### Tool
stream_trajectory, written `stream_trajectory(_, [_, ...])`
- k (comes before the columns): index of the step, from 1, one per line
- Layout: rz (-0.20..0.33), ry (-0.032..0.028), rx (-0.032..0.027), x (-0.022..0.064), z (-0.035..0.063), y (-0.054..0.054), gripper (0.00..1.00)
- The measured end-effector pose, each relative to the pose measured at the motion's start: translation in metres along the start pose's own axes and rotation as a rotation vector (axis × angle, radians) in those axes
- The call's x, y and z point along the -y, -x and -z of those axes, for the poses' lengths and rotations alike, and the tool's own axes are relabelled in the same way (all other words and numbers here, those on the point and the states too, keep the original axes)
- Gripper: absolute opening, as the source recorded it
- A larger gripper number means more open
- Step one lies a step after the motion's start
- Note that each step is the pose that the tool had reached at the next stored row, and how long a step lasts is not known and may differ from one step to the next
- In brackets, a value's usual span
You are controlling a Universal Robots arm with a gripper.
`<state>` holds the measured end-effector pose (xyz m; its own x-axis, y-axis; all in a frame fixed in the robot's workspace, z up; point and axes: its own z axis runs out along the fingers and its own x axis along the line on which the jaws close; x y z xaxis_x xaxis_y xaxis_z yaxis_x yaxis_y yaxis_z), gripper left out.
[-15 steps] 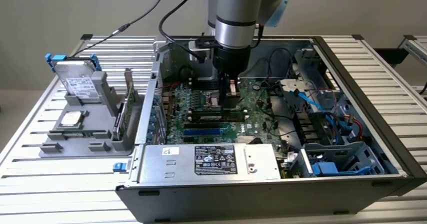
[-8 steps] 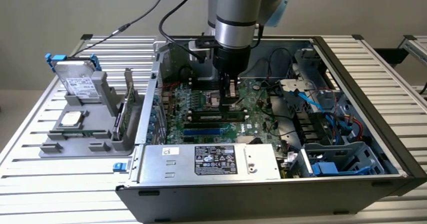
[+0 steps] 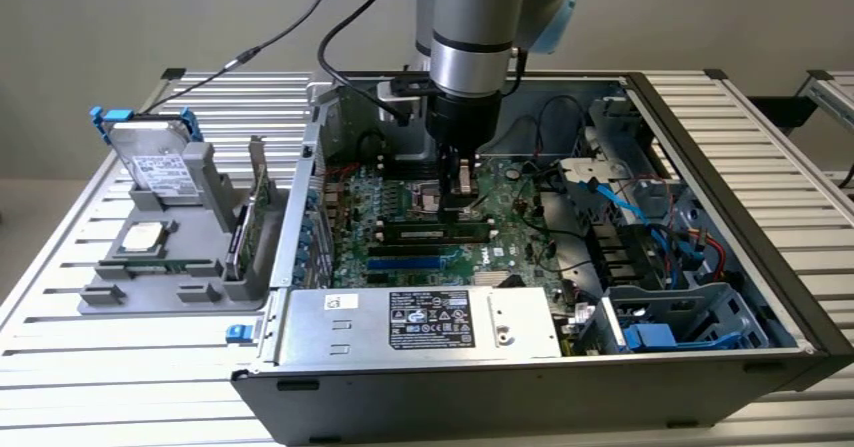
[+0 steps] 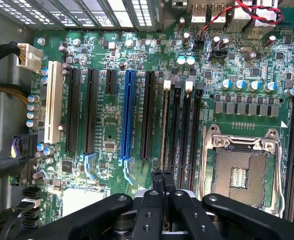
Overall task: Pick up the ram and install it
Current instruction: 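Press down the ram until it locks into place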
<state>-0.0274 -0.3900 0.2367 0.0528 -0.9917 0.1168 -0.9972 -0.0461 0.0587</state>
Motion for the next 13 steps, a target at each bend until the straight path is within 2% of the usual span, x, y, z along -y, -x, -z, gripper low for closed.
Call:
stream_trajectory(10, [0.000,0.0000,0.0000,0.0000,0.0000,0.0000,0.10])
stream_trajectory(13, [0.000,0.0001,-0.0001,0.0026,-0.0001,-0.0005,0.10])
